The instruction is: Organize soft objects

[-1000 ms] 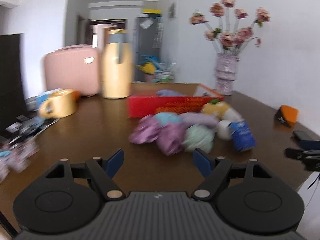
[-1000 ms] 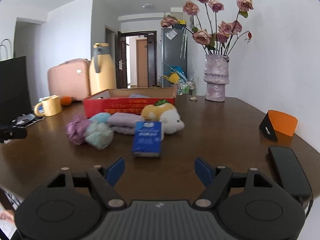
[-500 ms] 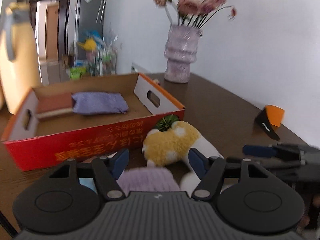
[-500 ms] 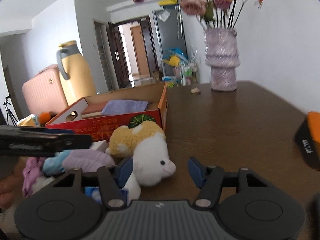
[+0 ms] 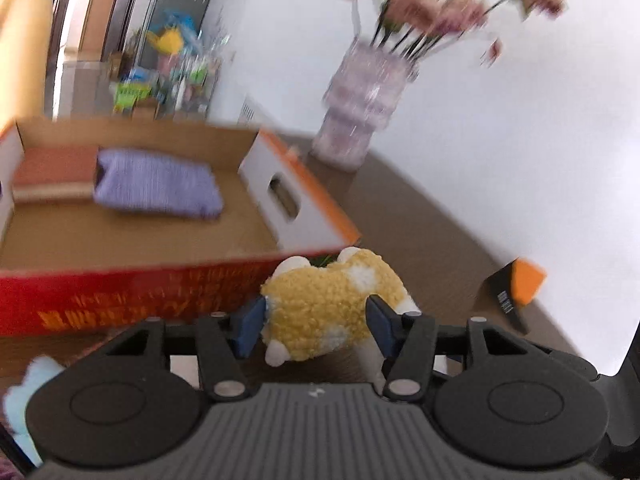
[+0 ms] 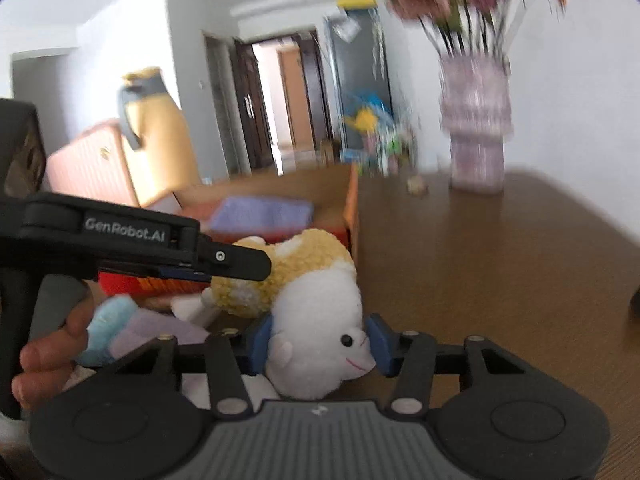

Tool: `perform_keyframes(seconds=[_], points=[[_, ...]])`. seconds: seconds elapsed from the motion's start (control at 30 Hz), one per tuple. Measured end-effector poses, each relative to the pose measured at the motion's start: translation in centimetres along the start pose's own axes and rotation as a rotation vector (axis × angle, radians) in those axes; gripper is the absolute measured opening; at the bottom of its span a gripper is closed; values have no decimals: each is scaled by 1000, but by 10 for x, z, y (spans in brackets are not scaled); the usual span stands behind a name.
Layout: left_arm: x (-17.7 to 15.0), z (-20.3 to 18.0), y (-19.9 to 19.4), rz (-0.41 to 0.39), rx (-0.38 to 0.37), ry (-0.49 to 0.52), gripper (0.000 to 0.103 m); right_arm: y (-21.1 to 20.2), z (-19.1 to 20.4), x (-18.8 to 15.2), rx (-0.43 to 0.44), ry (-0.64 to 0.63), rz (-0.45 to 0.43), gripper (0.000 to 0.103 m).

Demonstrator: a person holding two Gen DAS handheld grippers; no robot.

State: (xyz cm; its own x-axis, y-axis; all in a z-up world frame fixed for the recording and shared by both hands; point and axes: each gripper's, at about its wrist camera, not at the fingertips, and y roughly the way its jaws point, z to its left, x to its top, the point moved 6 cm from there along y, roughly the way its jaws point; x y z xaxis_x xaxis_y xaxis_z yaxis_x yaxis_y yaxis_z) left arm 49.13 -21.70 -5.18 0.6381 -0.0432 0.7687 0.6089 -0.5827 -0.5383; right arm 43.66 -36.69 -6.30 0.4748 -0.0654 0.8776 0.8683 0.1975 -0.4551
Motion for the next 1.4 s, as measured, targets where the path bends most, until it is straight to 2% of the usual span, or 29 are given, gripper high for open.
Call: perform_keyframes(seconds=[0.07,0.13,0.23,0.33,0.4,0.57,0.63,0.73,0.77,0.8,0.83,0.87,1.03,1.13,1.23,1.33,1.4], points=[[7,-10,-26,-62,-17,26,65,-23,13,11,2,-42,-57,49],[7,-23,-61,-131,-24,67,66,-51,30,20,32,-82,-108,49],[-13,-39,-114,-210,40,121,66,-87,62,16,111,-120,-125,48],[-52,-45,-161,-240,106,127,65,-115,96,-13,213,-146,-80,45],[-84,-41,-187,-228,143,96,60,-130,116,-39,264,-168,-40,45],[-161,-1,-235,-166,198,-63,54,-144,150,-98,379,-148,93,45],[-182,14,-243,-140,230,-81,52,-140,162,-114,399,-154,132,45],[-199,27,-249,-131,289,-52,54,-137,176,-125,360,-195,142,47],[-201,29,-251,-142,304,-39,59,-139,179,-126,343,-208,133,48],[-202,29,-253,-156,306,-26,71,-141,181,-126,324,-219,122,50],[-202,28,-253,-161,302,-17,78,-145,181,-127,301,-230,106,57],[-203,28,-254,-160,295,-9,80,-150,182,-129,281,-239,93,62],[-208,29,-253,-172,289,26,76,-154,179,-148,246,-236,117,62],[-211,29,-250,-189,254,34,68,-150,178,-155,230,-249,90,62],[-212,28,-245,-186,203,48,63,-149,179,-153,245,-234,69,56],[-210,26,-249,-195,185,33,61,-165,181,-136,274,-208,1,54],[-206,27,-257,-193,144,6,60,-183,179,-117,300,-180,-71,54]])
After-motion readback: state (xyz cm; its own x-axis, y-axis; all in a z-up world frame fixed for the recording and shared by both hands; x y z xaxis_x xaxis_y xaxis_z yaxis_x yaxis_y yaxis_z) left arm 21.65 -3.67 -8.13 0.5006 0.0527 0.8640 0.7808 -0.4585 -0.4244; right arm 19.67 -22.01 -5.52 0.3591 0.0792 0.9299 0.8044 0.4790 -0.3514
